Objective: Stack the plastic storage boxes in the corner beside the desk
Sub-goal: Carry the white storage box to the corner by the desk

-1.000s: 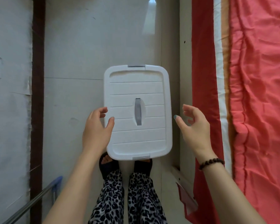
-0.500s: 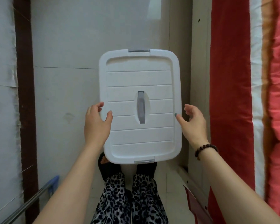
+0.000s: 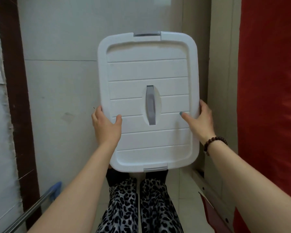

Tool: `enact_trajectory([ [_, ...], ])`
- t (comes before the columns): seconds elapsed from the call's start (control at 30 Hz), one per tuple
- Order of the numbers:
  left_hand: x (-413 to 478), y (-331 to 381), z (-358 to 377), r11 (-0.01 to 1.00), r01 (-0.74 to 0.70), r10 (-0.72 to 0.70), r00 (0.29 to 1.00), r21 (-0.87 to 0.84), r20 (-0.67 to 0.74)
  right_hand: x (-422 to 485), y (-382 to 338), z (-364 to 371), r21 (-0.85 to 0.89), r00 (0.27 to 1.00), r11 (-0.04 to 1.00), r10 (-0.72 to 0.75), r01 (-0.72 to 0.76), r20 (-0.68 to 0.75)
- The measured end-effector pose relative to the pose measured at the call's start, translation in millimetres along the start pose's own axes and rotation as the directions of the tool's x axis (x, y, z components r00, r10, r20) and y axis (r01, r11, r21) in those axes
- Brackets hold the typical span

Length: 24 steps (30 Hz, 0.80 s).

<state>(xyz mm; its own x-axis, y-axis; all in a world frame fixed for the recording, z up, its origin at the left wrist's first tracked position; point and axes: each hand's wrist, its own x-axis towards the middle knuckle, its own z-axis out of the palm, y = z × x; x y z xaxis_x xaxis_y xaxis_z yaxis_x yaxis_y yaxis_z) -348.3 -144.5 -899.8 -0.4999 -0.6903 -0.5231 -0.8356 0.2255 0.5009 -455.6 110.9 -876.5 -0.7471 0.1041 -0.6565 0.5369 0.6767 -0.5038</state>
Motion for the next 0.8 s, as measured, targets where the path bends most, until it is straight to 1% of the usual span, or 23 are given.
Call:
enact_trajectory([
  [0.1, 7.8, -2.2, 7.8, 0.996, 0.057, -0.056, 0.998, -0.069, 0.023, 6.4, 4.7, 3.9, 0.109, 0.999, 0.993, 0.043, -0.046, 0.030],
  [0.2, 19.1, -9.2, 10.6, 0.987, 0.116, -0.108, 0.991, -0.107, 0.078, 13.8, 10.4, 8.6, 0.115, 0.993, 0.987, 0.102, -0.109, 0.061],
  [0.4, 28.0, -15.5, 6.6, 0.986, 0.141, -0.133, 0.988, -0.094, 0.083, 23.2, 17.2, 10.3, 0.129, 0.987, 0.979, 0.152, -0.157, 0.050],
  [0.6, 8.6, -14.3, -11.0, 0.989, 0.112, -0.106, 0.992, -0.099, 0.066, 6.4, 9.8, -0.1, 0.159, 0.990, 0.977, 0.142, -0.143, 0.018],
  [0.8, -32.8, 5.9, -59.4, 0.982, 0.129, -0.118, 0.989, -0.141, 0.085, -41.3, -19.4, -33.8, 0.169, 0.992, 0.978, 0.128, -0.122, -0.022],
])
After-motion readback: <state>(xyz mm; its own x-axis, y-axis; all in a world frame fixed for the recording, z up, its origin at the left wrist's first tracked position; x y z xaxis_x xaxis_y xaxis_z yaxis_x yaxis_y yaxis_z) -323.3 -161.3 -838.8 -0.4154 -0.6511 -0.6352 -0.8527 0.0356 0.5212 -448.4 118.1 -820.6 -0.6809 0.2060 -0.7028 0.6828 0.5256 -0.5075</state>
